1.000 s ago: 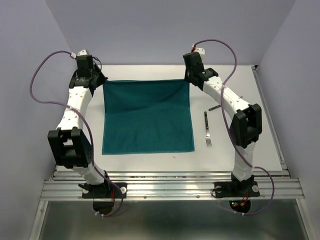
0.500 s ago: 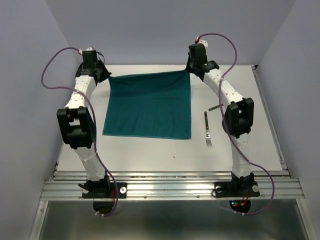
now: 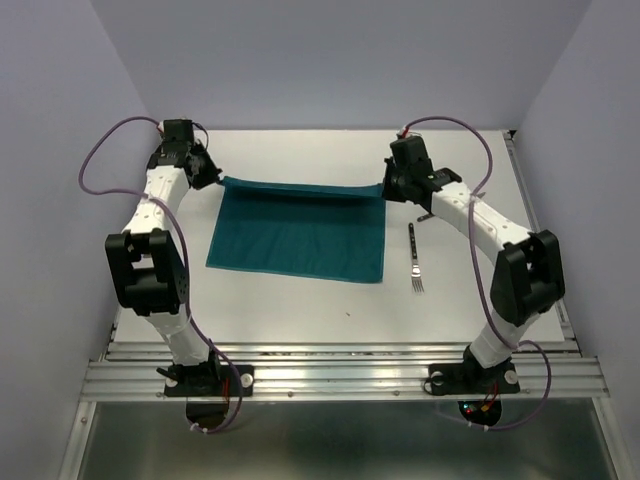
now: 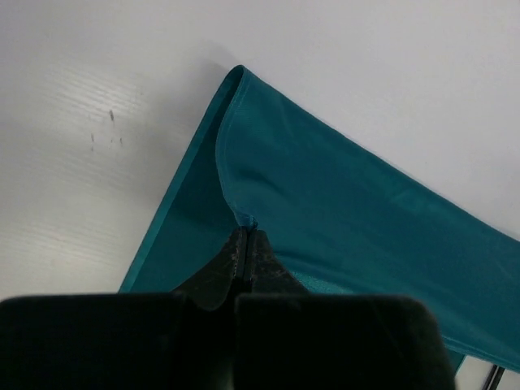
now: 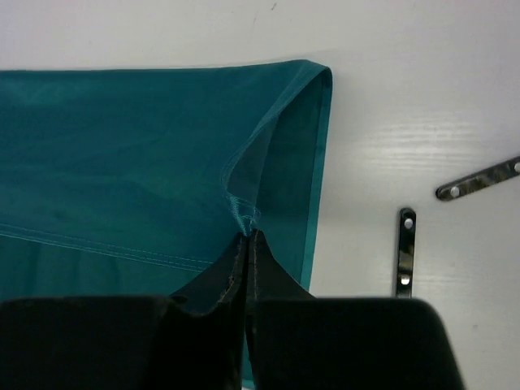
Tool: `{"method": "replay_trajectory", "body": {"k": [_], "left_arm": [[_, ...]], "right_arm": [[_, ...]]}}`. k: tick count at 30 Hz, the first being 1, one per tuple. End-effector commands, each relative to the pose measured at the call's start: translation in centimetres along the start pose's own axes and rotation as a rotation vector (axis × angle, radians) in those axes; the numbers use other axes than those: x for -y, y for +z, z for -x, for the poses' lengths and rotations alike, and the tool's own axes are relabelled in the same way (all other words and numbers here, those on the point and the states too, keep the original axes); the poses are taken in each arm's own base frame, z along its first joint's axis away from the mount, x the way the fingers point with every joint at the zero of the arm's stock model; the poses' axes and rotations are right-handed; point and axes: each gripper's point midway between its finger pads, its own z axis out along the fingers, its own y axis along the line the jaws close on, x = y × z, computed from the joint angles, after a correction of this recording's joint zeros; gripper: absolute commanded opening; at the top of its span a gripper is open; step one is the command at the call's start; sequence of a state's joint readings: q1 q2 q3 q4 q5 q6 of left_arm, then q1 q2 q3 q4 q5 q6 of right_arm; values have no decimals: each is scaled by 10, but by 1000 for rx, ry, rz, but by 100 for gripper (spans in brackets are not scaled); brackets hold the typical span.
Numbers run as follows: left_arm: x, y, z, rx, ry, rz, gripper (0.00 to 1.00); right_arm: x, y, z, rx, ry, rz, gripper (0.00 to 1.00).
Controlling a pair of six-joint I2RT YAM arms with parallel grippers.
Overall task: Fold the napkin into a case and place the utensils inside
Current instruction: Fold and flatten the napkin at the center of the board.
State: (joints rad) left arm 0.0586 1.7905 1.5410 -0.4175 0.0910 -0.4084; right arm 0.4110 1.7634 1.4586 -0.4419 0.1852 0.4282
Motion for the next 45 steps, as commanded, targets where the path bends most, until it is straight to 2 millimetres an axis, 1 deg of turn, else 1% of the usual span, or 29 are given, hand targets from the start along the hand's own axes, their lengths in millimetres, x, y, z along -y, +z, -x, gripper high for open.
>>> {"method": "replay_trajectory", "body": {"k": [1,2,3,4,5,9,10,11,12,14,16,19,22,27,30,32,33,34,35,36,37,38,39,40,41,42,43,44,45], "left_arm": [[-11,-44,7,73,6,36,0],[-19,-42,-4,56,2,56,0],[-20,-43,-5,63,3,56,0],[-25,-45,-14,54,1,66,0],[-28,-45,-16,53,1,74,0],[-37,-42,-35,20,-12,89,0],[-37,-44,-35,28,-13,85,0],[-40,-43,-42,16,-16,91,0],[-44,-44,-41,29,-13,107,0],[-53,-43,-47,28,-9,142,0],[-56,-43,-51,25,-8,147,0],[-59,-41,-60,10,-11,148,0],[-62,-38,-67,-2,-12,152,0],[-64,-38,-71,-5,-9,153,0],[-61,-40,-66,5,-9,139,0],[-54,-41,-61,13,-7,115,0],[-48,-44,-50,36,-5,100,0],[-45,-44,-44,41,-5,98,0],[-35,-49,-26,77,-7,78,0],[-29,-51,-21,80,-8,56,0],[-22,-51,-14,84,-11,34,0],[-15,-52,-9,91,-13,7,0],[0,-59,13,135,-17,-32,0],[-1,-56,12,126,-17,-27,0],[4,-56,16,131,-18,-43,0],[11,-60,29,155,-22,-60,0],[13,-54,31,149,-22,-63,0],[18,-54,35,150,-22,-83,0],[25,-51,42,160,-23,-103,0]], "right_arm": [[-21,-46,1,60,56,98,1],[-19,-47,-18,22,56,101,1],[-20,-50,-26,11,60,112,1],[-27,-59,-32,6,69,138,1],[-26,-59,-47,-19,64,130,1],[-33,-68,-73,-40,65,144,1],[-27,-66,-85,-59,80,128,1],[-28,-67,-92,-68,78,128,1],[-26,-68,-102,-79,90,123,1],[-18,-69,-106,-65,115,101,1],[-14,-72,-112,-53,145,98,1],[-8,-73,-115,-36,170,84,1],[-11,-75,-122,-44,168,90,1],[-16,-78,-121,-38,179,108,1],[-19,-82,-111,-14,193,113,1],[-21,-85,-94,30,196,103,1],[-17,-84,-85,64,189,70,1],[-16,-83,-78,83,178,54,1],[-10,-84,-55,135,174,18,1],[-12,-84,-49,148,162,15,1],[-3,-75,-41,154,169,-16,1],[-5,-77,-23,181,169,-12,1],[0,-70,-7,197,174,-29,1],[8,-68,-3,202,178,-45,1],[11,-58,-1,190,180,-61,1],[6,-59,17,213,193,-42,1],[8,-55,25,219,198,-46,1],[15,-44,30,215,203,-70,1],[10,-45,46,237,213,-53,1]]}}
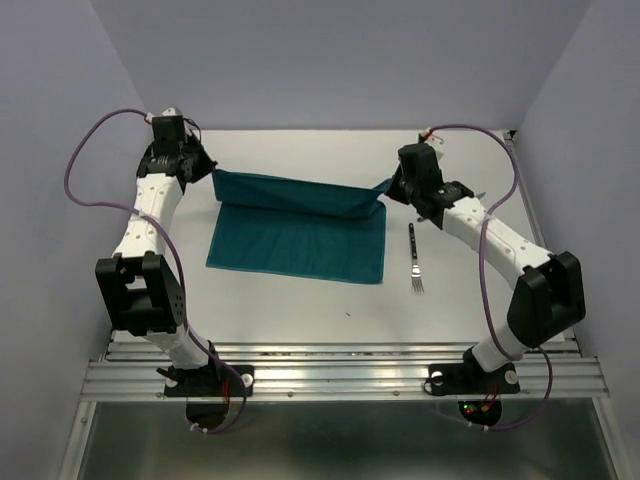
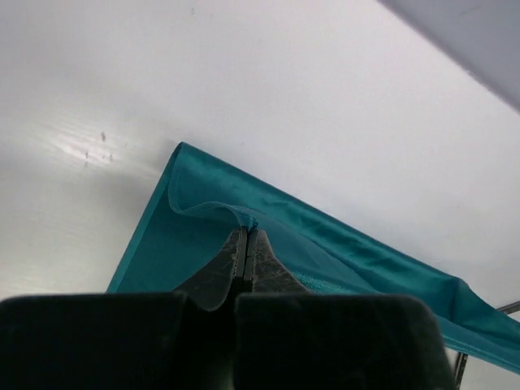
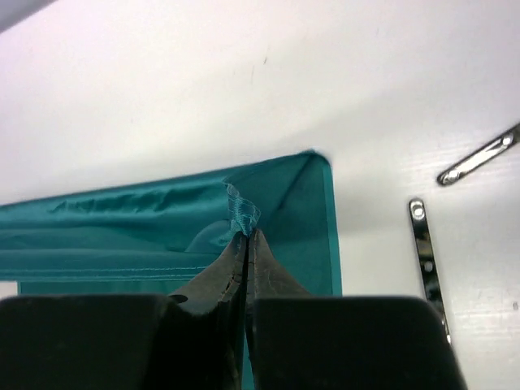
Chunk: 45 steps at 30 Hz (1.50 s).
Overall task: Fold the napkin into a case and place the utensils inside
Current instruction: Fold and flatten the napkin at the center of the board.
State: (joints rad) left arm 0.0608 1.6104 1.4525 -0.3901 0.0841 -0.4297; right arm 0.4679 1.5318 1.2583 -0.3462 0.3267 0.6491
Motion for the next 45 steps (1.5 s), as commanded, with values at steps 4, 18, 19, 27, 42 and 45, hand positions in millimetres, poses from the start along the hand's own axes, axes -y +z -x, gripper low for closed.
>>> {"method": "replay_trajectory", "body": {"k": [4,18,19,27,42,45], "left_arm": [[31,22,44,60,-4,-97,0],[59,66,76,73,5,-180,0],[58,69,74,64,4,-177,0],[46,72,57,27,21,-144,0],[-23,38,-29,-53,26,29,0],[-32,29,-37,-51,28,60,0]], "right_arm": [[-2,35,69,104,15,-36,1],[5,83,117,151,85,-89,1],[5,83,115,144,82,-88,1],[20,64,73,44,78,-60,1],[42,-20,-82,-185,122,67,1],[41,-33,-102,-218,116,77,1]]}}
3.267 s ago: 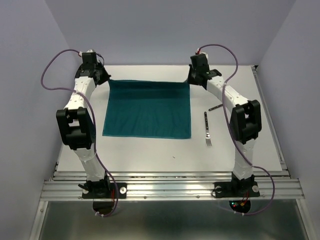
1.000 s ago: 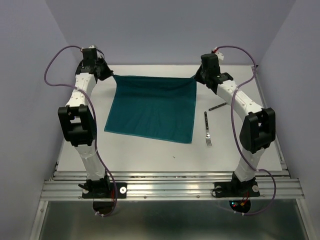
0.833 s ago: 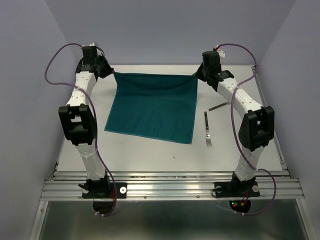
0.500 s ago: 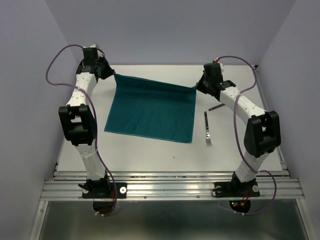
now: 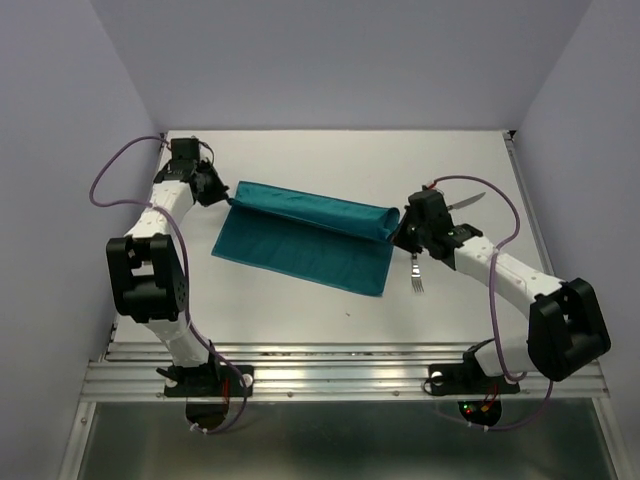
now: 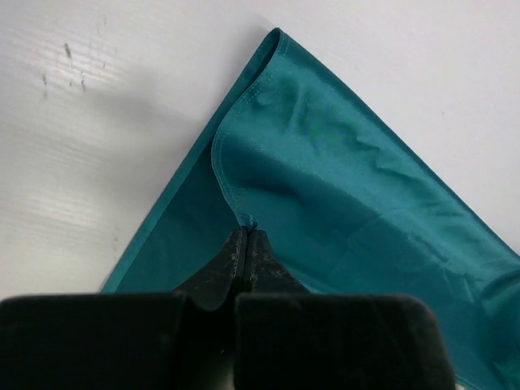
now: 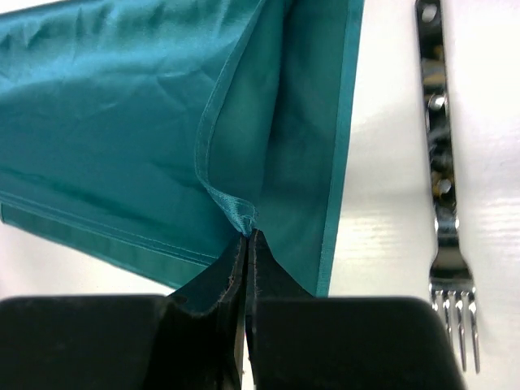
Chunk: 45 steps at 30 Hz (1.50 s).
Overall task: Fold the napkin into a case and place the utensils inside
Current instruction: Fold and flatten the napkin at the center of the board.
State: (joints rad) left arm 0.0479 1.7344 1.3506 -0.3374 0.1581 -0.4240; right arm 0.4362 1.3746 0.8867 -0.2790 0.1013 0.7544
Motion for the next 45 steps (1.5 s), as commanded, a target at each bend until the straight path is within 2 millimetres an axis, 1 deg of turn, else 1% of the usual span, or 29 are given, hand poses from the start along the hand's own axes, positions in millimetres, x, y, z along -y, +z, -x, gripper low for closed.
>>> {"method": "replay_trajectory", "body": {"k": [1,2,3,4,6,9,10,11,12,13,18,20,21,23,28,29,30,31,32,33,34,35,36,38,39,41,43,44,45], "left_arm": [[-18,-27,22,134,23,67,0],[-24,-25,16,123,21,83,0],[-26,-25,13,118,19,89,0],[-27,-26,11,116,16,90,0],[-31,-25,6,108,12,100,0],[-33,-26,4,103,10,108,0],[-34,-27,3,103,11,111,0],[-34,-28,3,103,11,111,0],[-37,-27,0,99,12,119,0],[-38,-28,-1,100,13,121,0],[-47,-22,-18,69,6,137,0],[-49,-22,-20,69,3,144,0],[-51,-21,-24,60,5,147,0],[-53,-22,-26,60,-1,149,0],[-56,-20,-41,29,-16,140,0],[-56,-20,-43,21,-22,132,6],[-57,-19,-48,10,-24,132,14],[-56,-21,-50,6,-27,128,34],[-57,-21,-51,3,-31,129,45],[-57,-23,-52,6,-31,130,57],[-56,-28,-49,22,-30,129,77],[-55,-31,-46,33,-29,130,79],[-55,-34,-43,47,-27,134,79],[-51,-43,-30,86,-23,135,80],[-47,-48,-22,104,-14,126,80],[-41,-48,-19,106,-4,104,78],[-37,-43,-20,86,9,93,74],[-36,-41,-22,76,11,91,72],[-34,-38,-25,65,14,88,71]], "right_arm": [[-3,-14,-11,15,14,18,1],[-7,-16,-19,5,15,26,1],[-8,-19,-22,8,14,29,1],[-5,-19,-28,-3,19,20,1],[-2,-20,-36,-5,19,6,1],[1,-22,-50,-26,26,8,1],[-3,-24,-58,-38,15,22,1],[-3,-25,-61,-43,12,22,1],[2,-24,-64,-47,14,9,1],[2,-24,-68,-51,6,9,1],[1,-23,-76,-60,7,13,1],[0,-23,-77,-58,4,14,1],[-1,-24,-79,-59,-3,15,1],[2,-23,-81,-59,3,5,1],[4,-25,-94,-73,-5,9,1],[5,-25,-94,-72,-1,8,1],[7,-25,-96,-76,-2,5,1],[6,-26,-100,-83,-6,15,2],[7,-26,-101,-87,-5,16,10],[11,-26,-104,-93,-7,10,29],[13,-27,-109,-106,-15,4,36],[15,-28,-110,-109,-16,-3,46],[18,-30,-110,-106,-19,-10,59],[29,-33,-105,-82,-38,-60,66],[31,-37,-94,-36,-38,-77,72],[37,-42,-86,-9,-54,-113,73],[32,-48,-73,34,-56,-112,73],[30,-49,-70,42,-62,-106,71],[27,-50,-67,48,-59,-100,65]]}}
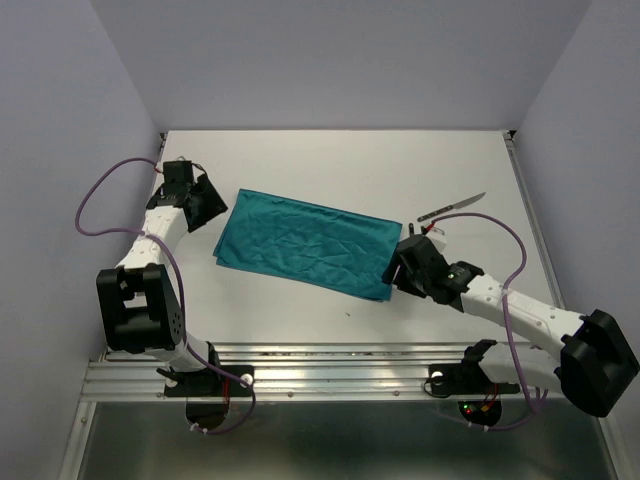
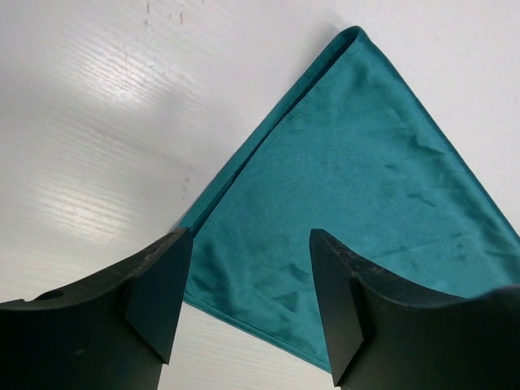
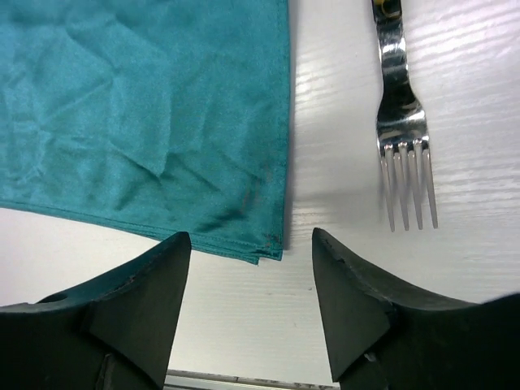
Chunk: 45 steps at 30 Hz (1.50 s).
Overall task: Fold the napkin into a case and place the utensils inside
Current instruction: Fold and flatten the napkin at the center of the board, then smooth out the rectangle-folded napkin at the center of the board.
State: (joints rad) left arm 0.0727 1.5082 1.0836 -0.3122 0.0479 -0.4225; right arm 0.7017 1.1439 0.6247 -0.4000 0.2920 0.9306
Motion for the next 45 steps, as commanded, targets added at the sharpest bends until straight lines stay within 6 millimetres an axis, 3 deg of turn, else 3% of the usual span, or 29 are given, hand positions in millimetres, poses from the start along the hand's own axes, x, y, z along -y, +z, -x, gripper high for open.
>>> {"method": "replay_trajectory", "body": {"k": [1,7,11,17,24,27,33,35,37,45], "left_arm": [[14,-2,10,14,32,-38,69],[19,11,-3,-28,38,-58,64],[-2,25,-10,-51,35,52,62],[-11,45,-28,-115,15,86,62],[-18,65,-52,-196,-3,104,62],[-24,68,-67,-235,-6,113,62],[-27,58,-83,-262,-11,99,62],[-28,52,-91,-274,-7,90,62],[-29,47,-97,-281,-1,85,62],[-25,23,-80,-210,30,75,63]], "right_arm": [[-9,-12,32,108,-9,-18,63],[-28,-1,24,38,-20,16,49],[-35,8,13,-18,-50,40,46],[-46,16,-3,-96,-84,89,29],[-30,36,-23,-148,-93,33,26],[-13,46,-28,-146,-108,-46,25],[33,53,-4,-103,-69,-193,26],[38,52,5,-93,-71,-199,26],[39,52,15,-75,-75,-200,26],[4,46,50,-22,-145,-126,30]]}}
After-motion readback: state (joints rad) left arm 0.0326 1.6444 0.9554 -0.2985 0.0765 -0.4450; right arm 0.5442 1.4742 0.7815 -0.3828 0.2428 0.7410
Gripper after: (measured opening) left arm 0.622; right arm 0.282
